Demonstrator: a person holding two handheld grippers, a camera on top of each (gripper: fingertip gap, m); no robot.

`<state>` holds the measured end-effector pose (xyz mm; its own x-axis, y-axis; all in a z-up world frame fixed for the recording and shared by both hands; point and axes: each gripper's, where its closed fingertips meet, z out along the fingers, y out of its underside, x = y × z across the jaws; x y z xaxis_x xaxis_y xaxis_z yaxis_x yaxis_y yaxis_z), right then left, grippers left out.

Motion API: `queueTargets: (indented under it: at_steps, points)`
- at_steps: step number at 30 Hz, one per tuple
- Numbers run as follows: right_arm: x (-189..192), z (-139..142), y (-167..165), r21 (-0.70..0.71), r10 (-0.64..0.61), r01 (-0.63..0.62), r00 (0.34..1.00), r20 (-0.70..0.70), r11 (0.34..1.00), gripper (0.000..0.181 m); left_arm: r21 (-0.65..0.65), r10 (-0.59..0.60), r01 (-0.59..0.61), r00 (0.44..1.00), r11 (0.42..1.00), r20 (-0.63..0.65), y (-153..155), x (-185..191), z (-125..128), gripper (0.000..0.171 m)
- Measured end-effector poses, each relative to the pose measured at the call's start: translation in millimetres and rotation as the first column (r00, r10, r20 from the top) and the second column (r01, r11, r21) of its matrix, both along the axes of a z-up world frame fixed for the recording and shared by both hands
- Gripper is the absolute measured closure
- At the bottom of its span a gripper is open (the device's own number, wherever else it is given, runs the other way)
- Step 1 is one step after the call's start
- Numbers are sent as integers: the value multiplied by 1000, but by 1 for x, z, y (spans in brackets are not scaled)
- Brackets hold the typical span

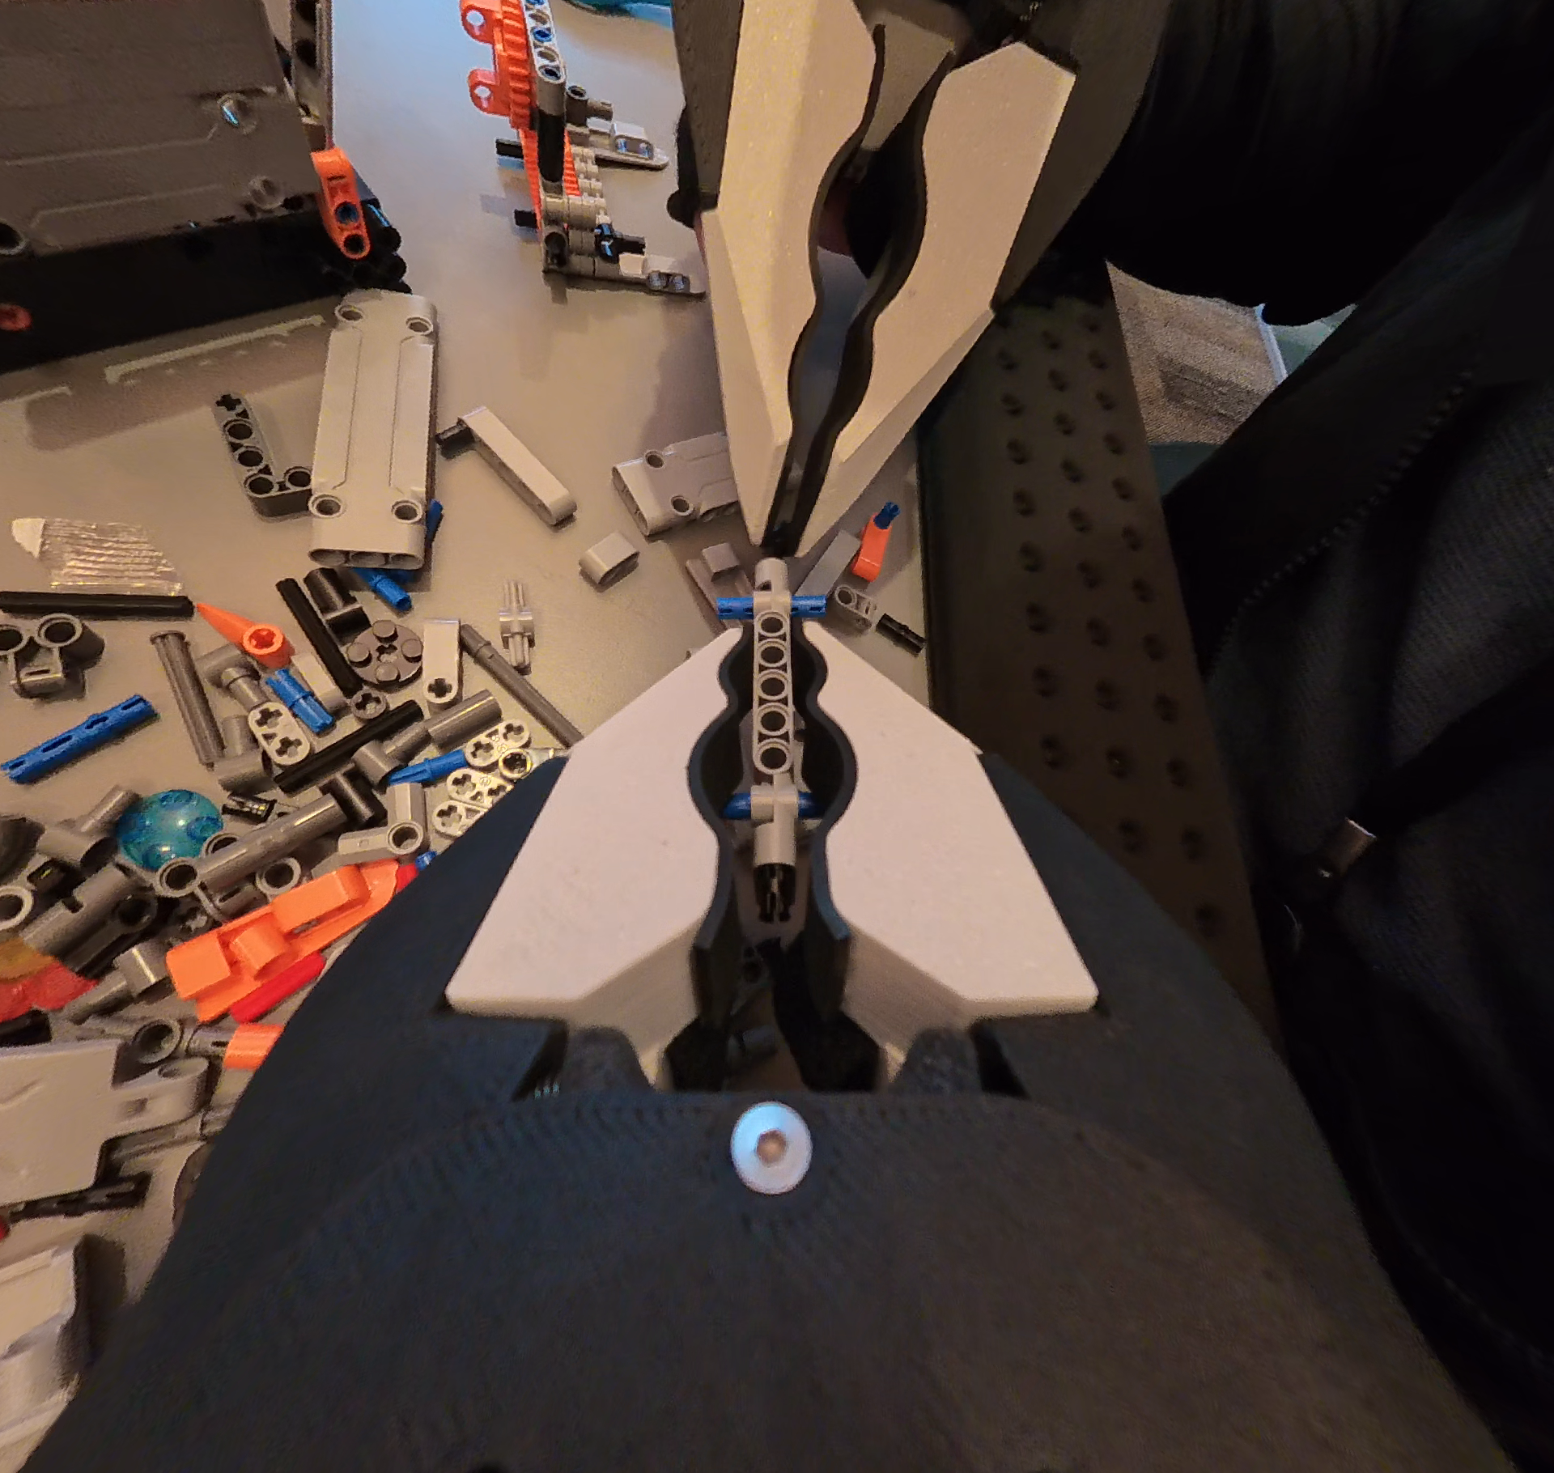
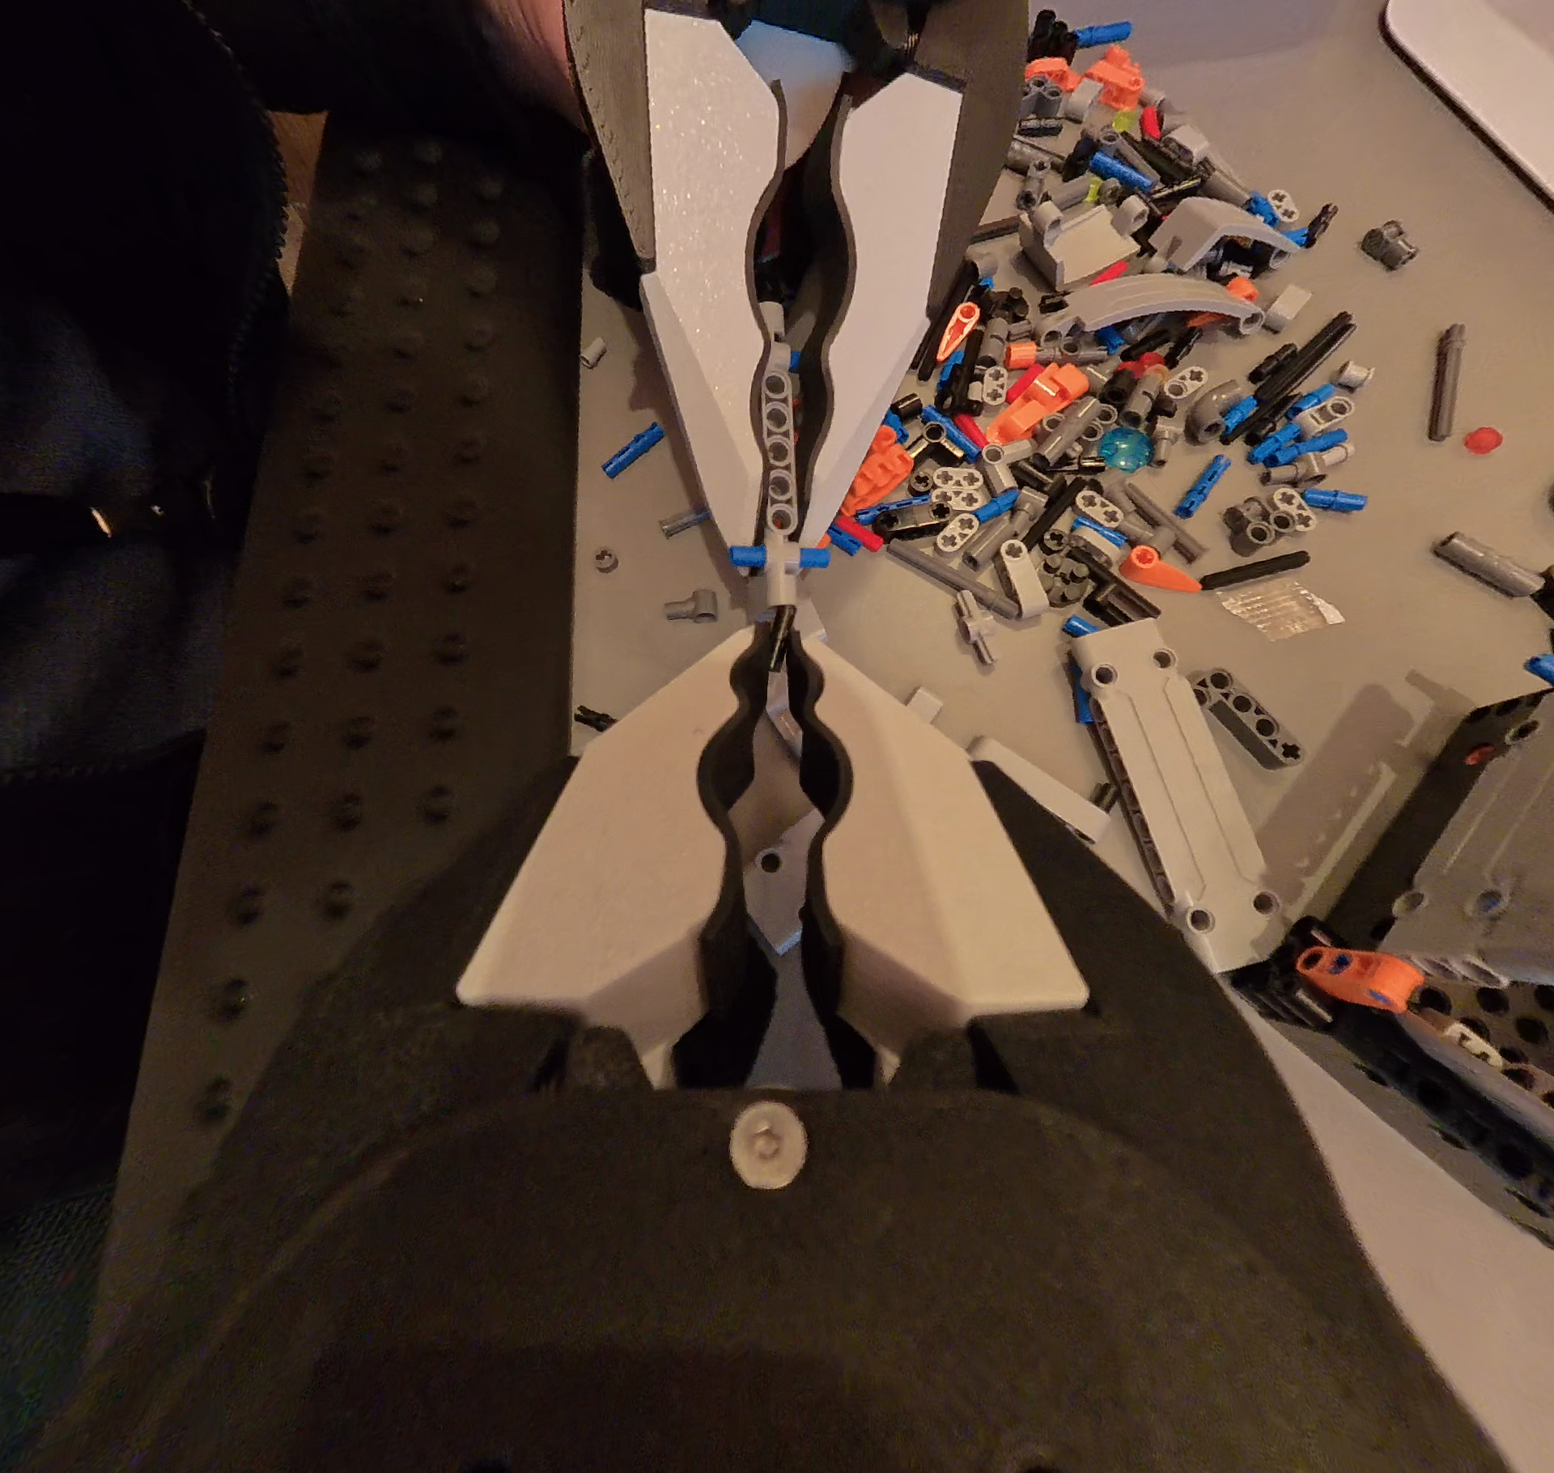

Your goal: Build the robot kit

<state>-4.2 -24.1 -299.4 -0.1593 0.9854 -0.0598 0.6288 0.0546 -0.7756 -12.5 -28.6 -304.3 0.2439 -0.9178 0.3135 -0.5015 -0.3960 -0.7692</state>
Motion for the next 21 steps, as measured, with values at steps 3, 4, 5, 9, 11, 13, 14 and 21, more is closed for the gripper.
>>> queueTargets:
  at_steps: [3,4,5,9,11,13,14,21]
  points:
    - [0,2,-1,20,9,-9,1000,-14,1000,180,-10,0,0,1000,1000,14,0,0,1,167]
    - [0,3,-2,17,16,-16,1000,-22,1000,180,-18,-3,4,1000,1000,26,-1,0,3,167]
    - [0,4,-3,12,24,-24,999,-28,1000,180,-20,-6,7,1000,1000,30,-1,1,3,167]
    - [2,3,-7,34,71,-70,997,-35,997,180,-19,-27,28,999,999,29,-5,2,3,167]
    - [2,4,-9,45,95,-93,995,-35,995,180,-32,-43,44,998,999,36,-7,3,3,167]
    - [3,3,-11,57,116,-114,993,-34,992,180,-34,-56,57,998,998,34,-9,3,3,167]
    - [3,3,-13,65,129,-127,991,-31,990,180,-33,-67,68,997,997,29,-11,3,3,167]
    - [3,-2,-20,94,172,-170,985,-15,981,180,-47,-103,103,995,994,4,-18,2,-2,167]
